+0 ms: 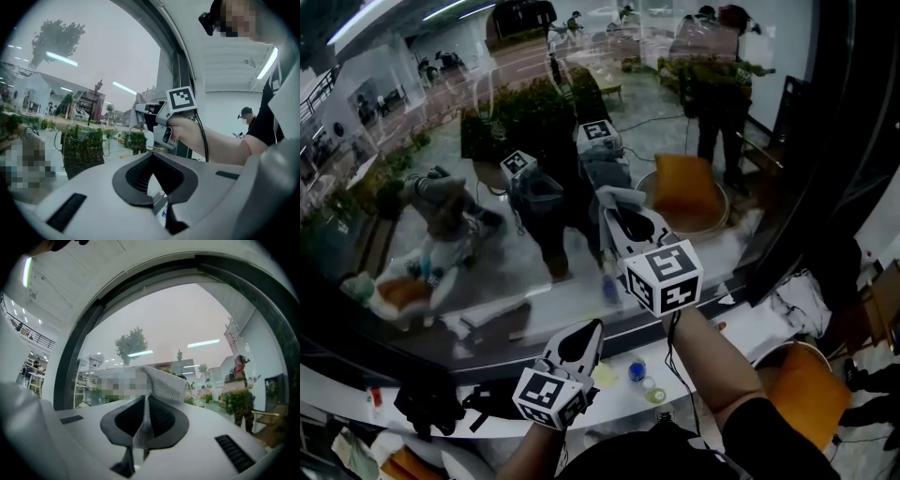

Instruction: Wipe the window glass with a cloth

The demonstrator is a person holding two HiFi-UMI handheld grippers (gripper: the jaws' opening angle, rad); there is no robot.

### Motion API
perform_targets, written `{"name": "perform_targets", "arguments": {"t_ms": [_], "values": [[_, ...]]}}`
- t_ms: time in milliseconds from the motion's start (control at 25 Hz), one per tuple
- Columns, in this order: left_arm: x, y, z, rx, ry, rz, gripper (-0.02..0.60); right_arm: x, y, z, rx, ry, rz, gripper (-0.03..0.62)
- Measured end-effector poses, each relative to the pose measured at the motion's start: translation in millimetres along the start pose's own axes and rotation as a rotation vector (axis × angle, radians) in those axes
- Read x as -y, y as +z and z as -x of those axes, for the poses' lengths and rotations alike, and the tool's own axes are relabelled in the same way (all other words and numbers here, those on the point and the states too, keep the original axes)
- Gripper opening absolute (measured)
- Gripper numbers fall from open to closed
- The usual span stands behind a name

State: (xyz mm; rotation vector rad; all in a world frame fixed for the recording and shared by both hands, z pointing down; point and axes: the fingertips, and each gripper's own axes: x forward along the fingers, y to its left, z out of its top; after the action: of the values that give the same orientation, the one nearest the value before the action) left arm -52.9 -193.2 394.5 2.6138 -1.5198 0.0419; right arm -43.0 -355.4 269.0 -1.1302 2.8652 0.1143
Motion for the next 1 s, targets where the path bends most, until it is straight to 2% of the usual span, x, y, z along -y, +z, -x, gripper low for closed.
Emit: {"name": "perform_targets", "arguments": {"t_ms": [400, 560, 1000], "values": [[57.4, -9.0, -79.0, -0.016, -0.028, -0.004, 0.000, 107.2, -15.6, 47.0, -0.013, -0.048, 0.000, 0.041], [63.4, -8.8, -91.8, -0.014, -0.043, -0.001, 0.000, 126.0, -17.6, 53.6, -0.018, -0.069, 0.005, 0.041], [97.4, -14.8, -140.7, -0.030, -0.095, -0.005, 0.000, 211.1, -28.5, 89.6, -0.028, -0.154, -0.010, 0.041]]}}
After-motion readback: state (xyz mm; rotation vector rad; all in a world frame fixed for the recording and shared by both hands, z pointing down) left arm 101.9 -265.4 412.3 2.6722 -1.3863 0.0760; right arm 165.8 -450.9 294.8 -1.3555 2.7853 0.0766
